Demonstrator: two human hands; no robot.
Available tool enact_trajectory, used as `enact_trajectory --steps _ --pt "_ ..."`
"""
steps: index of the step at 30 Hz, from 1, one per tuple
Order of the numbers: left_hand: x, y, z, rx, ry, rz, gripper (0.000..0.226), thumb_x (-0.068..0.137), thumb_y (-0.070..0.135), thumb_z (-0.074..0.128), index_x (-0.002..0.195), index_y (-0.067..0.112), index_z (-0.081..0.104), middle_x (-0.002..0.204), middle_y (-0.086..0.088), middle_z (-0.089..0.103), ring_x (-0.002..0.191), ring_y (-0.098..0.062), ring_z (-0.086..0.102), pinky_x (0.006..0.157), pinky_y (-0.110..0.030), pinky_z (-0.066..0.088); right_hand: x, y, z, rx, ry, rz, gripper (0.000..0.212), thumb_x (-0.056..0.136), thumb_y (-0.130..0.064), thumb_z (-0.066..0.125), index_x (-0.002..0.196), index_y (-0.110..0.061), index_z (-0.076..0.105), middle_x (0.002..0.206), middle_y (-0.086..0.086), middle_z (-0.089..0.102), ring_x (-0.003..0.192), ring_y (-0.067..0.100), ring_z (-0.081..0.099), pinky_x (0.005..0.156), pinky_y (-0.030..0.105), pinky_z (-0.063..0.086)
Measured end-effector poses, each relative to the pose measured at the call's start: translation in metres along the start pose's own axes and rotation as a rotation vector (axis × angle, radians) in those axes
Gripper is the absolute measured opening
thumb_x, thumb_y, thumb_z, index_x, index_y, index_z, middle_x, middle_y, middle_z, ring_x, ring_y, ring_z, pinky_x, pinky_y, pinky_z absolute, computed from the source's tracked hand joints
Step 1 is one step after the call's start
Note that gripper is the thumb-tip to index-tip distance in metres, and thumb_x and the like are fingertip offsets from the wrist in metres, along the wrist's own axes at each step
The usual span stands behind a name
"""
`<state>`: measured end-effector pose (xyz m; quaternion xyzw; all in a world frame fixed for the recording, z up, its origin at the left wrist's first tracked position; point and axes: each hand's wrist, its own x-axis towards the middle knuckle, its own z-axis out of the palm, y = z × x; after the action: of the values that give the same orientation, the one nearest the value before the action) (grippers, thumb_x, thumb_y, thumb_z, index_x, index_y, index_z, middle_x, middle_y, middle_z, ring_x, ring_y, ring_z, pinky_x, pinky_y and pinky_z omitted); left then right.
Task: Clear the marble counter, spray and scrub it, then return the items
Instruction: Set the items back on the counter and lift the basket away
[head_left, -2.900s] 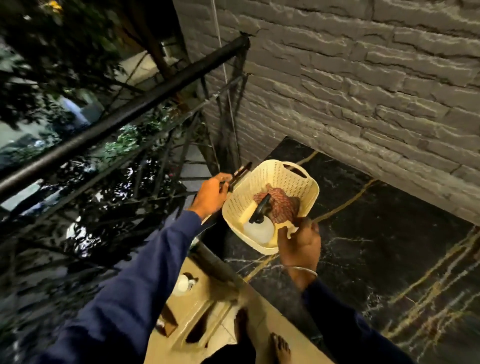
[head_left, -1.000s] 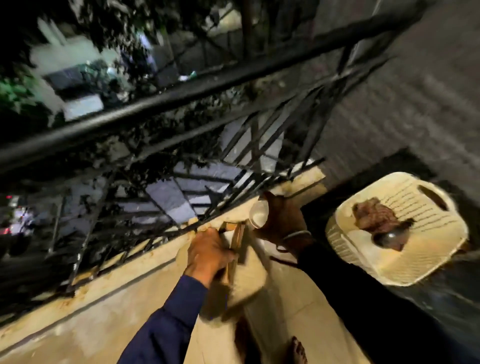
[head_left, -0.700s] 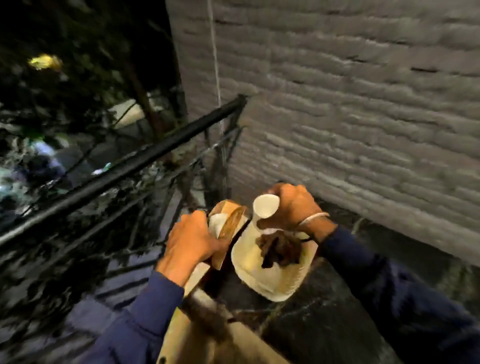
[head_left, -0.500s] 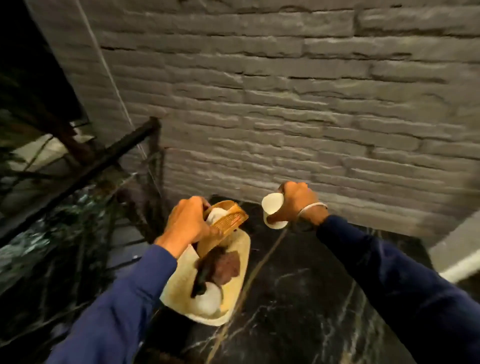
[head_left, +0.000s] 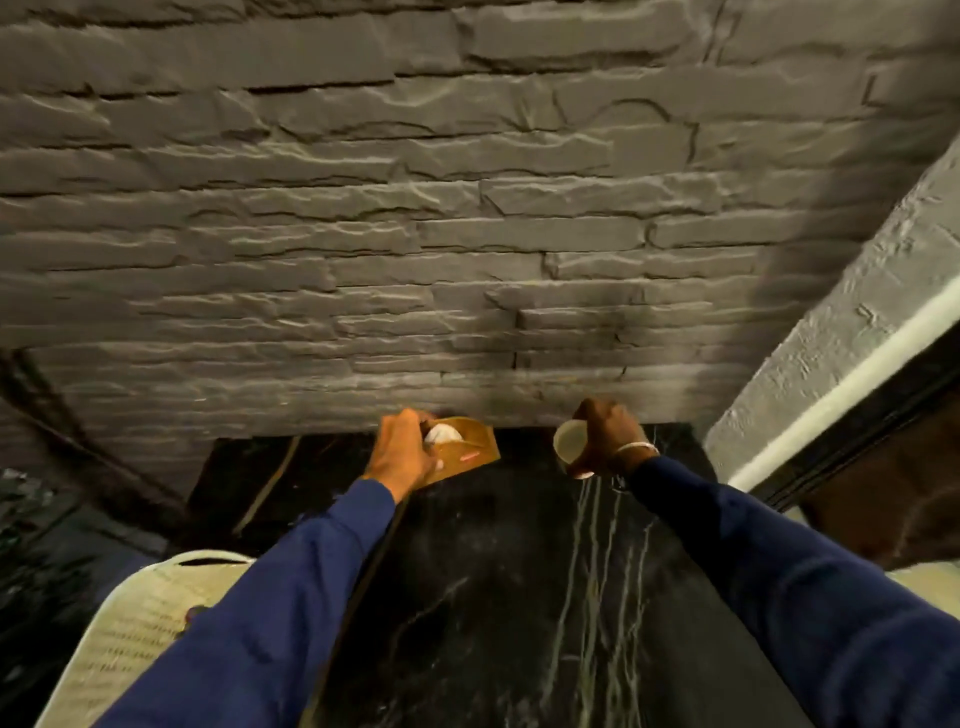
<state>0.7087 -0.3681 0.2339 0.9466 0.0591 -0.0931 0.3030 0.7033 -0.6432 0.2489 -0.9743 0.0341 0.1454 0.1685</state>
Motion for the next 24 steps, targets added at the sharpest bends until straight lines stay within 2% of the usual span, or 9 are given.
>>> enact_trajectory --steps 3,8,11,14,16,18,24 --pt "0.032 0.003 0.043 0.037 -0.031 0.023 0.058 0.063 0.014 0.087 0.118 0.012 0.067 0.113 -0.011 0.067 0.107 -0.025 0.064 0.09 -0.029 0.051 0.027 0.029 0.016 0.035 -0.008 0.008 0.075 0.06 -0.034 0.087 0.124 -0.018 0.051 0.125 0.012 0.056 0.113 0.029 0.055 0.092 0.037 0.048" --pt "0.068 -0.01 0.088 0.096 -0.082 0.001 0.053 0.062 0.016 0.083 0.113 0.019 0.068 0.111 -0.009 0.067 0.104 -0.023 0.063 0.084 -0.025 0.047 0.058 0.042 0.035 0.107 -0.026 -0.035 0.068 0.06 -0.035 0.086 0.118 -0.02 0.055 0.121 0.008 0.06 0.11 0.026 0.058 0.089 0.036 0.05" --pt "0.077 -0.013 0.093 0.11 -0.08 -0.007 0.044 0.065 0.013 0.081 0.108 0.02 0.069 0.106 -0.007 0.069 0.096 -0.02 0.064 0.077 -0.021 0.043 0.072 0.041 0.044 0.123 -0.052 -0.059 0.069 0.059 -0.037 0.086 0.117 -0.023 0.053 0.12 0.005 0.06 0.11 0.025 0.058 0.09 0.038 0.052" --pt "0.081 -0.006 0.088 0.161 -0.076 0.047 0.035 0.071 0.01 0.078 0.105 0.018 0.071 0.102 -0.008 0.07 0.098 -0.027 0.064 0.08 -0.027 0.046 0.081 0.039 0.05 0.107 -0.058 -0.068 0.074 0.058 -0.038 0.087 0.121 -0.02 0.052 0.121 0.008 0.059 0.11 0.028 0.058 0.09 0.039 0.052" --pt "0.083 -0.005 0.088 0.164 -0.086 0.048 0.04 0.071 0.008 0.08 0.109 0.017 0.07 0.105 -0.009 0.069 0.1 -0.025 0.065 0.085 -0.031 0.051 0.084 0.037 0.054 0.093 -0.08 -0.073 0.077 0.061 -0.033 0.086 0.127 -0.017 0.049 0.126 0.011 0.056 0.115 0.03 0.055 0.094 0.039 0.048" --pt "0.084 -0.008 0.091 0.146 -0.074 0.032 0.046 0.069 0.007 0.082 0.111 0.02 0.07 0.107 -0.006 0.071 0.1 -0.023 0.067 0.083 -0.03 0.054 0.087 0.037 0.058 0.094 -0.091 -0.066 0.08 0.061 -0.032 0.086 0.13 -0.016 0.048 0.129 0.012 0.055 0.118 0.03 0.054 0.095 0.039 0.047" --pt "0.082 -0.014 0.094 0.168 -0.023 0.004 0.038 0.075 0.017 0.076 0.111 0.029 0.067 0.108 -0.006 0.071 0.103 -0.028 0.066 0.077 -0.026 0.046 0.089 0.029 0.07 0.066 -0.112 -0.077 0.08 0.065 -0.034 0.084 0.132 -0.013 0.047 0.132 0.013 0.051 0.12 0.03 0.051 0.1 0.039 0.046"
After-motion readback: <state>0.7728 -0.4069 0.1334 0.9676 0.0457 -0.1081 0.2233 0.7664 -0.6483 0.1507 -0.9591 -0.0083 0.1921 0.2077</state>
